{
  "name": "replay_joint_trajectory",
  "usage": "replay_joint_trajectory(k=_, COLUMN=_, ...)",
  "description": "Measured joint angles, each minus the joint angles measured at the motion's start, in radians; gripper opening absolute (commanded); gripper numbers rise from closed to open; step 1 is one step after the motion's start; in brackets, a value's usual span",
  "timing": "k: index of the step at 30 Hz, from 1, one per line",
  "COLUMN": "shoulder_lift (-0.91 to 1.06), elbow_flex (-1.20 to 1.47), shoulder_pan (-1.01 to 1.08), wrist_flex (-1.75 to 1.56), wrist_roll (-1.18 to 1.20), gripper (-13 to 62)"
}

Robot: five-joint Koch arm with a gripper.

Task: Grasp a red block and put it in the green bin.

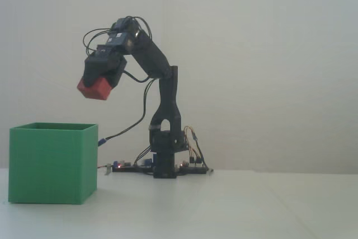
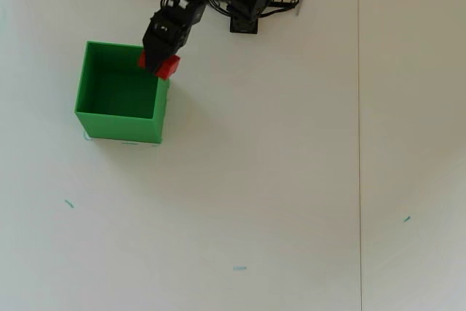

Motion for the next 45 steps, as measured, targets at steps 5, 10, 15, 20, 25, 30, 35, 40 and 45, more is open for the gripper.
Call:
replay_joint_trajectory(k=5, shoulder_lift=-0.069, elbow_flex=0.015, shoulder_pan=0.041, wrist_flex=-0.104, wrist_roll=-0.009, gripper=3.7)
replay_joint_trajectory(k=10, shoulder_lift=-0.138, elbow_flex=0.017, shoulder_pan=0.091, wrist_flex=-0.207, wrist_roll=-0.020, gripper=3.7)
replay_joint_trajectory(k=15, shoulder_lift=-0.167, elbow_flex=0.017, shoulder_pan=0.169, wrist_flex=-0.249, wrist_roll=-0.057, gripper=3.7)
replay_joint_trajectory(k=20, shoulder_lift=-0.167, elbow_flex=0.017, shoulder_pan=0.267, wrist_flex=-0.249, wrist_roll=-0.129, gripper=3.7)
replay_joint_trajectory(k=25, shoulder_lift=-0.167, elbow_flex=0.017, shoulder_pan=0.307, wrist_flex=-0.249, wrist_roll=-0.170, gripper=3.7)
replay_joint_trajectory(k=30, shoulder_lift=-0.167, elbow_flex=0.017, shoulder_pan=0.302, wrist_flex=-0.250, wrist_roll=-0.193, gripper=18.3)
replay_joint_trajectory(k=35, shoulder_lift=-0.167, elbow_flex=0.035, shoulder_pan=0.302, wrist_flex=-0.252, wrist_roll=-0.278, gripper=33.2)
replay_joint_trajectory(k=40, shoulder_lift=-0.167, elbow_flex=0.034, shoulder_pan=0.302, wrist_flex=-0.268, wrist_roll=-0.301, gripper=33.5)
replay_joint_trajectory(k=45, shoulder_lift=-0.166, elbow_flex=0.034, shoulder_pan=0.302, wrist_flex=-0.268, wrist_roll=-0.314, gripper=33.6)
